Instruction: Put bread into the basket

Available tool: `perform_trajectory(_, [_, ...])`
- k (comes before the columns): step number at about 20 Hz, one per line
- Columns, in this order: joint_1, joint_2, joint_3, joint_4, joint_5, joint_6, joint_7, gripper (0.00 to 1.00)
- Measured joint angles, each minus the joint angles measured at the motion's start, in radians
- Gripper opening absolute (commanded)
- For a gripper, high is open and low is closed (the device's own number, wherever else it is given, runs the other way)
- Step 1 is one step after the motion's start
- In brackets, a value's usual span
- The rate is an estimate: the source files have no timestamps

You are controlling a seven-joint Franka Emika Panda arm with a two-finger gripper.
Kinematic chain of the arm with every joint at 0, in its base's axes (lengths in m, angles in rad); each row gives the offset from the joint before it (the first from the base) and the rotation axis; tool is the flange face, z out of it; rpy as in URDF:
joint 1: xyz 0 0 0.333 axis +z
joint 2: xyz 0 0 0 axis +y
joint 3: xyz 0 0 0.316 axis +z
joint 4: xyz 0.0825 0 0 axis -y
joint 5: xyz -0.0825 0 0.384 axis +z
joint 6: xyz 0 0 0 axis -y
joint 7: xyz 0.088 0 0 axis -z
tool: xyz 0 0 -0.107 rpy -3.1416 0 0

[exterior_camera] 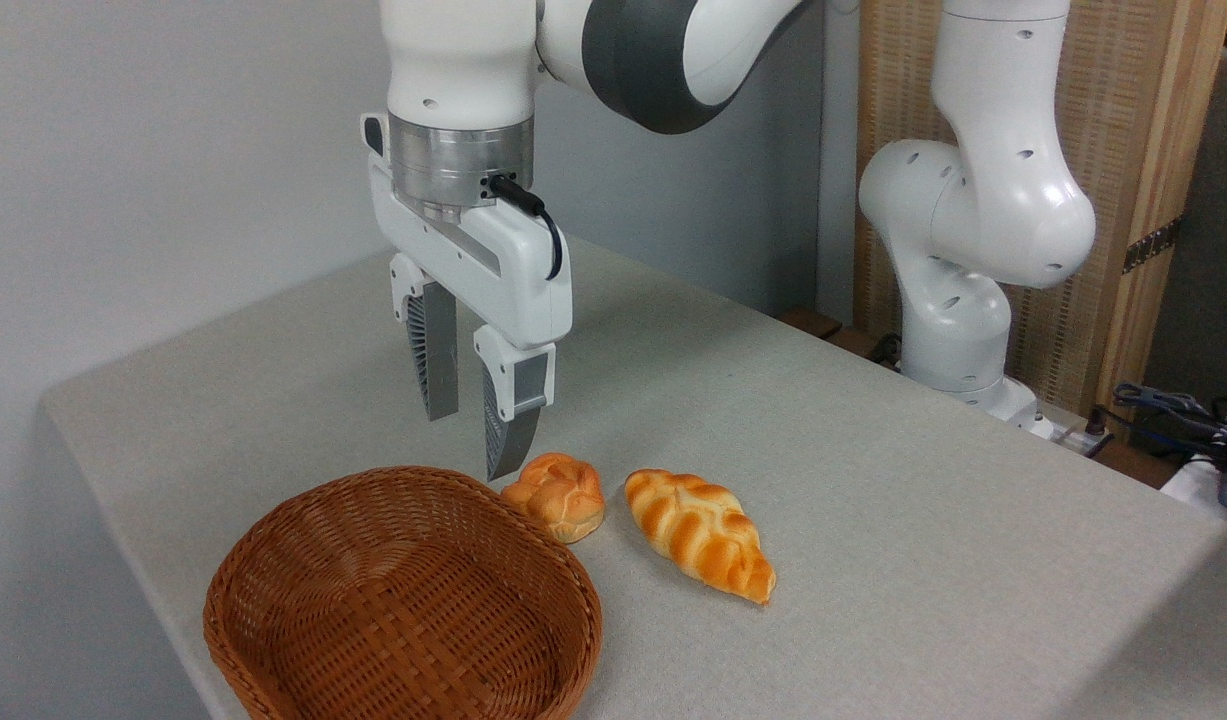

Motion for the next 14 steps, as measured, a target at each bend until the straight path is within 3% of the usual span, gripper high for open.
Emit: perform_trajectory(14, [0.007, 0.001, 0.01, 0.038, 0.0, 0.001, -0.001, 1.0])
